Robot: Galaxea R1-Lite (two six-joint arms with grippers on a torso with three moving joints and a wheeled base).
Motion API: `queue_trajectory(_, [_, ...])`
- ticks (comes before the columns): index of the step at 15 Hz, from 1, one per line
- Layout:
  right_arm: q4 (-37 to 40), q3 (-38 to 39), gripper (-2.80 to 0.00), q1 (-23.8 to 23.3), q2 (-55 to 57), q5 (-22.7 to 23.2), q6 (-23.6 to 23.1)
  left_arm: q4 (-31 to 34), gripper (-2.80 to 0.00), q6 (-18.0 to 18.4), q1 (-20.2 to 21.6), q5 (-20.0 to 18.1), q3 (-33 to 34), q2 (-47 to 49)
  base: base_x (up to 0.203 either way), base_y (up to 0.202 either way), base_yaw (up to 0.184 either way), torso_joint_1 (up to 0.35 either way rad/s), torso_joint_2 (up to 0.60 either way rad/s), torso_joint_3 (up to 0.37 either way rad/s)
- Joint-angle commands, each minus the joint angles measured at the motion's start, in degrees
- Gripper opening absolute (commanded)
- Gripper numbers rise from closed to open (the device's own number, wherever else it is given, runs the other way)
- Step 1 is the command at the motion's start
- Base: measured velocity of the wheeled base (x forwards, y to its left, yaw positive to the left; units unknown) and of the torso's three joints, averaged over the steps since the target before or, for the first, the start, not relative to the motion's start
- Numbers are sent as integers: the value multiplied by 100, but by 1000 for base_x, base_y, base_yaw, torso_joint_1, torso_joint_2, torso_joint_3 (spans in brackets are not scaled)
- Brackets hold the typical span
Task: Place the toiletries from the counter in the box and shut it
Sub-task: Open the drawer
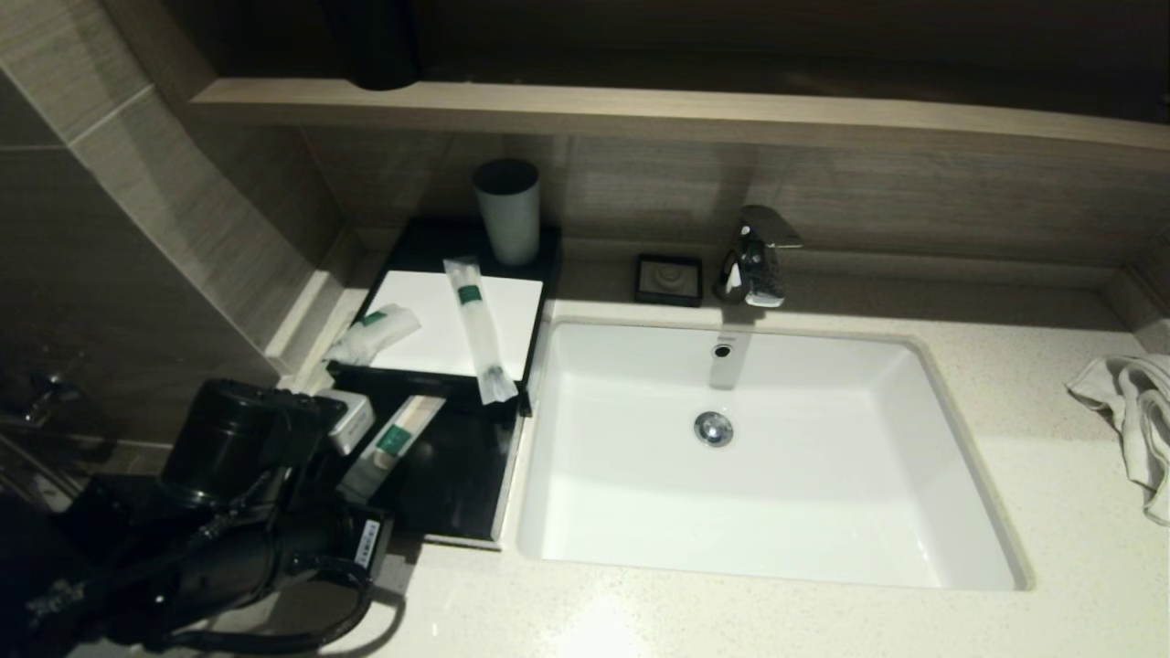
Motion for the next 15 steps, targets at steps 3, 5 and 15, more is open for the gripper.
queue_trajectory(3, [1,0,-280,0,9,0,1,219,-280,0,-9,16,-27,-23,0,0,0,0,0,0])
queue_trajectory(5, [0,0,-280,0,9,0,1,282,-280,9,-9,16,-27,-23,0,0,0,0,0,0])
queue_trajectory(15, [-4,0,-280,0,9,0,1,718,-280,61,-17,15,-140,-171,0,0,0,0,0,0])
